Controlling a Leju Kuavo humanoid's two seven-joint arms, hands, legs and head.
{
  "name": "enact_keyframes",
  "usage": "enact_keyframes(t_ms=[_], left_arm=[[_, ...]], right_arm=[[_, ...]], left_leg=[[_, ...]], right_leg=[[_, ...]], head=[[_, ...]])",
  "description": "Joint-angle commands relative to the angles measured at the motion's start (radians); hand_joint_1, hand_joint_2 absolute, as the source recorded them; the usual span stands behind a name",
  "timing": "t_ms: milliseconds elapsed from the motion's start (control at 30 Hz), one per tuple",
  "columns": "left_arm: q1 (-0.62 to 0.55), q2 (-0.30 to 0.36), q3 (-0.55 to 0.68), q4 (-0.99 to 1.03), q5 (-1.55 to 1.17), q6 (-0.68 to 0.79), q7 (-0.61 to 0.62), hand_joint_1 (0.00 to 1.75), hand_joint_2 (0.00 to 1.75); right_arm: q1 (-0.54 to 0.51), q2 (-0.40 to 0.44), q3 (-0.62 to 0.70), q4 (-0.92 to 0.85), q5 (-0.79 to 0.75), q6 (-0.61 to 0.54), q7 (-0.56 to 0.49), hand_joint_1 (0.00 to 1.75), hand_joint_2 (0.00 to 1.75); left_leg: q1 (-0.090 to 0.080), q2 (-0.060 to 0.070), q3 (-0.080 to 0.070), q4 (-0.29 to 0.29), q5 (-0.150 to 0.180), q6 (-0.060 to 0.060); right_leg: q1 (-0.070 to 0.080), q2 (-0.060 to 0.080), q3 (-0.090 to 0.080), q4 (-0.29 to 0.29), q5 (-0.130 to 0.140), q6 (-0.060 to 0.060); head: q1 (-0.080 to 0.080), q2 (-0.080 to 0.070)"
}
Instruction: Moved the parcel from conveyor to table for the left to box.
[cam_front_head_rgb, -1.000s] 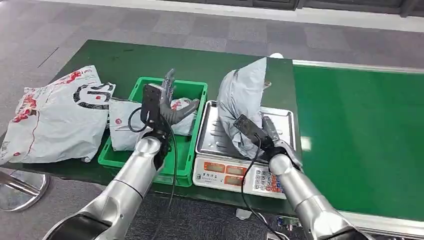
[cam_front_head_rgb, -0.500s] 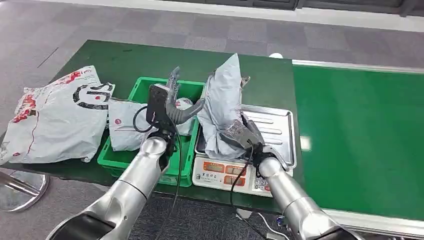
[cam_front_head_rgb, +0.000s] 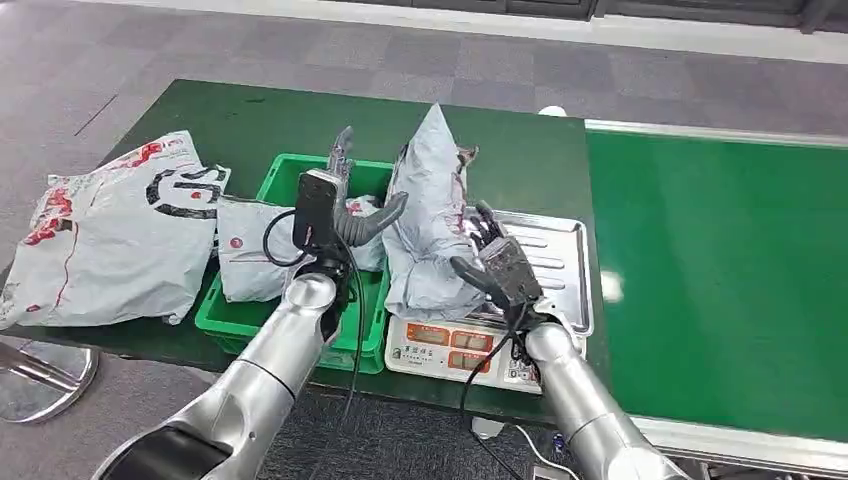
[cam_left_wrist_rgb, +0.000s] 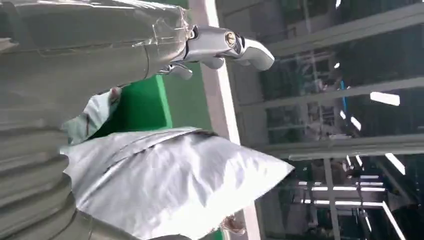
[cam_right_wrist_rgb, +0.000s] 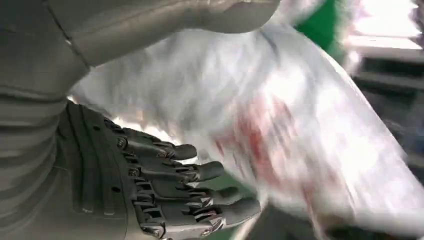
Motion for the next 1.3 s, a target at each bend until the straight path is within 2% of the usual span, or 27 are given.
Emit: enact_keyframes(t_ms=[33,100,133,267,333,433,567,800,867,933,1000,1100,1167,1200,1233,1300], left_arm=[[-0.061,0.016,-0.090,0.051,-0.019,0.050,-0.018,0.00,1.75],[-0.060,0.019,-0.104,0.048,-0.039,0.083,-0.035,0.00,1.75],[-0.059,0.019,-0.115,0.050,-0.053,0.098,-0.033,0.00,1.75],[-0.059,0.019,-0.143,0.076,-0.084,0.109,-0.024,0.00,1.75],[-0.056,0.027,-0.184,0.094,-0.144,0.138,-0.030,0.00,1.75],[-0.059,0.047,-0.270,0.129,-0.323,0.221,0.018,0.00,1.75],[-0.076,0.069,-0.418,0.229,-0.565,0.123,0.138,0.00,1.75],[-0.083,0.078,-0.462,0.293,-0.685,0.072,0.230,0.00,1.75],[-0.104,0.082,-0.502,0.320,-0.752,0.004,0.314,0.00,1.75],[-0.109,0.084,-0.499,0.325,-0.763,-0.041,0.330,0.00,1.75],[-0.131,0.088,-0.517,0.354,-0.792,-0.151,0.374,0.00,1.75],[-0.132,0.090,-0.516,0.355,-0.791,-0.152,0.373,0.00,1.75],[-0.152,0.094,-0.562,0.370,-0.845,-0.267,0.419,0.00,1.75],[-0.173,0.096,-0.578,0.392,-0.871,-0.341,0.461,0.52,1.75],[-0.183,0.102,-0.585,0.395,-0.886,-0.371,0.470,1.75,1.75],[-0.207,0.110,-0.594,0.405,-0.904,-0.439,0.477,1.75,1.75]], right_arm=[[0.036,-0.061,-0.072,-0.178,-0.040,-0.068,-0.014,0.00,1.75],[0.062,-0.074,-0.097,-0.228,-0.052,-0.130,-0.030,0.00,1.75],[0.086,-0.085,-0.116,-0.275,-0.037,-0.198,-0.034,0.00,1.75],[0.182,-0.114,-0.193,-0.425,-0.031,-0.311,-0.032,0.00,1.75],[0.223,-0.126,-0.220,-0.462,-0.029,-0.335,-0.038,0.00,1.75],[0.232,-0.130,-0.246,-0.458,-0.021,-0.365,-0.039,0.00,1.75],[0.206,-0.131,-0.261,-0.413,-0.035,-0.339,-0.032,0.00,1.75],[0.193,-0.137,-0.248,-0.401,-0.045,-0.301,-0.034,0.00,1.75],[0.188,-0.138,-0.240,-0.404,-0.050,-0.283,-0.029,0.00,1.75],[0.189,-0.138,-0.236,-0.408,-0.056,-0.272,-0.024,0.00,1.75],[0.181,-0.140,-0.228,-0.406,-0.065,-0.250,-0.020,0.00,1.75],[0.180,-0.139,-0.227,-0.406,-0.065,-0.250,-0.020,0.00,1.75],[0.172,-0.141,-0.221,-0.397,-0.069,-0.238,-0.019,0.00,1.75],[0.162,-0.142,-0.208,-0.388,-0.071,-0.222,-0.020,0.00,1.75],[0.153,-0.140,-0.201,-0.381,-0.071,-0.218,-0.020,0.00,1.75],[0.129,-0.139,-0.182,-0.362,-0.068,-0.208,-0.020,0.00,1.75]], left_leg=[[0.000,-0.002,0.001,-0.001,0.000,0.002],[0.000,-0.002,0.001,-0.001,0.000,0.002],[0.000,-0.002,0.000,0.000,0.000,0.001],[0.000,-0.005,0.001,-0.002,0.001,0.002],[0.000,-0.005,0.001,-0.001,0.000,0.002],[-0.001,-0.004,0.004,-0.003,0.000,0.002],[-0.001,0.000,0.001,-0.001,-0.001,0.002],[-0.001,0.004,0.004,-0.004,0.000,0.003],[-0.001,0.003,0.001,-0.001,-0.001,0.001],[-0.001,0.003,0.000,0.000,-0.001,0.001],[0.000,0.003,0.001,-0.001,-0.001,0.001],[-0.001,0.005,0.002,-0.002,0.000,0.002],[-0.001,0.005,0.003,-0.002,0.000,0.002],[-0.001,0.004,0.002,-0.001,0.000,0.001],[-0.001,0.005,0.002,-0.002,0.000,0.001],[-0.001,0.006,0.003,-0.003,0.000,0.002]], right_leg=[[0.000,-0.002,0.002,-0.001,0.000,-0.003],[0.000,-0.001,0.001,-0.001,0.000,-0.003],[0.000,-0.002,0.001,-0.001,0.000,-0.002],[0.001,-0.006,0.003,-0.002,-0.001,-0.004],[0.000,-0.005,0.003,-0.002,-0.001,-0.003],[0.000,-0.004,0.005,-0.004,-0.001,-0.004],[0.000,0.000,0.001,-0.002,0.000,-0.002],[0.000,0.004,0.002,-0.004,0.001,-0.005],[0.000,0.002,0.000,-0.001,0.000,-0.002],[0.000,0.002,0.000,0.000,0.000,-0.002],[0.000,0.003,0.000,-0.001,0.000,-0.003],[0.000,0.005,0.001,-0.002,0.001,-0.004],[0.000,0.005,0.002,-0.002,0.001,-0.004],[0.000,0.003,0.001,-0.001,0.001,-0.002],[0.000,0.004,0.001,-0.001,0.001,-0.003],[0.000,0.006,0.002,-0.002,0.002,-0.005]], head=[[0.000,0.000],[0.000,0.000],[0.000,0.000],[0.000,0.000],[0.000,0.000],[0.000,0.000],[0.000,0.000],[0.000,0.000],[0.000,0.000],[0.000,0.000],[0.000,0.000],[0.000,0.000],[0.000,0.000],[0.000,0.000],[0.000,0.000],[0.000,0.000]])
